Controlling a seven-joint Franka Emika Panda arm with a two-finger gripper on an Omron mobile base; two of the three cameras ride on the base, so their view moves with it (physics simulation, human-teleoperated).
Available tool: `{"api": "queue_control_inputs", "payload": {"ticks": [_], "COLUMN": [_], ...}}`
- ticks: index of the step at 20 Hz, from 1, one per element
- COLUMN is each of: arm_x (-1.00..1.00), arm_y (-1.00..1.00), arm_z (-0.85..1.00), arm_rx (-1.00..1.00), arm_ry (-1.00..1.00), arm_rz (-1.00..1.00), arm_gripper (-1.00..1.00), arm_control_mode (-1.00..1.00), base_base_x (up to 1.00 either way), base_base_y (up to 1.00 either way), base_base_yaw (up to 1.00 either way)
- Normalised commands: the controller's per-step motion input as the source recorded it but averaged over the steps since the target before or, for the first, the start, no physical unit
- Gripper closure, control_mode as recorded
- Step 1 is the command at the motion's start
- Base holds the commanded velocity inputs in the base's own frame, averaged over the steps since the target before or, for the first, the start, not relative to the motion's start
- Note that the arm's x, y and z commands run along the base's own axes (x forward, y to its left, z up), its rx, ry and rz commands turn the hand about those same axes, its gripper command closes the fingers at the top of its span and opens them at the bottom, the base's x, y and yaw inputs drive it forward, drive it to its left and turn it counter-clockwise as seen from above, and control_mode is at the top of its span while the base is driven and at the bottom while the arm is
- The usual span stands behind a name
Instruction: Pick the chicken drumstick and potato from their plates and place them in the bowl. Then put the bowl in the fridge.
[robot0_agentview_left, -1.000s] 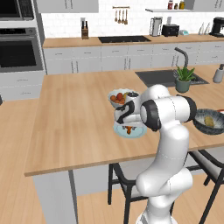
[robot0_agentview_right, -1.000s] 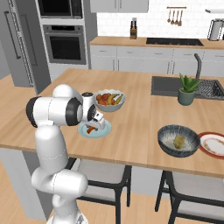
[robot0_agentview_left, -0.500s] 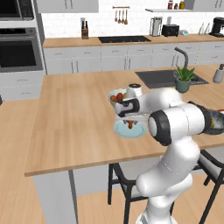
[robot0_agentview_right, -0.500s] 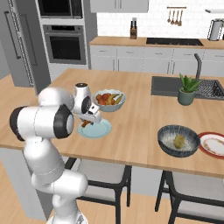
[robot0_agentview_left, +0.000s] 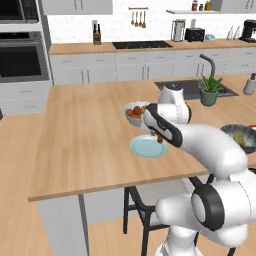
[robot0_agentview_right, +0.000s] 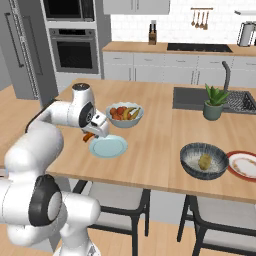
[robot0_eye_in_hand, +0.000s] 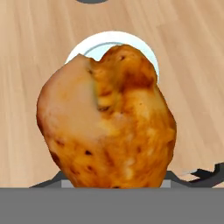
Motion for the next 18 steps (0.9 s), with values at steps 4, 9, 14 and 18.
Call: {"api": "queue_control_inputs", "payload": {"ticks": [4, 9, 14, 18], "arm_x": [-1.00, -0.99, -0.94, -0.61], "arm_y": [0.00, 0.00, 0.00, -0.16], "arm_z": [0.98, 0.48, 0.22, 0.07], "arm_rx": [0.00, -0.04, -0.12, -0.02], "arm_ry": [-0.04, 0.06, 0.11, -0.03], "arm_rz": [0.00, 0.12, 0.13, 0.00], "arm_gripper": [1.00, 1.00, 1.00, 1.00], "arm_control_mode": [-1.00, -1.00, -1.00, -1.00], "base_base_x": [0.00, 0.00, 0.00, 0.00], "base_base_y": [0.00, 0.00, 0.00, 0.00], "base_base_yaw": [0.00, 0.00, 0.00, 0.00]}}
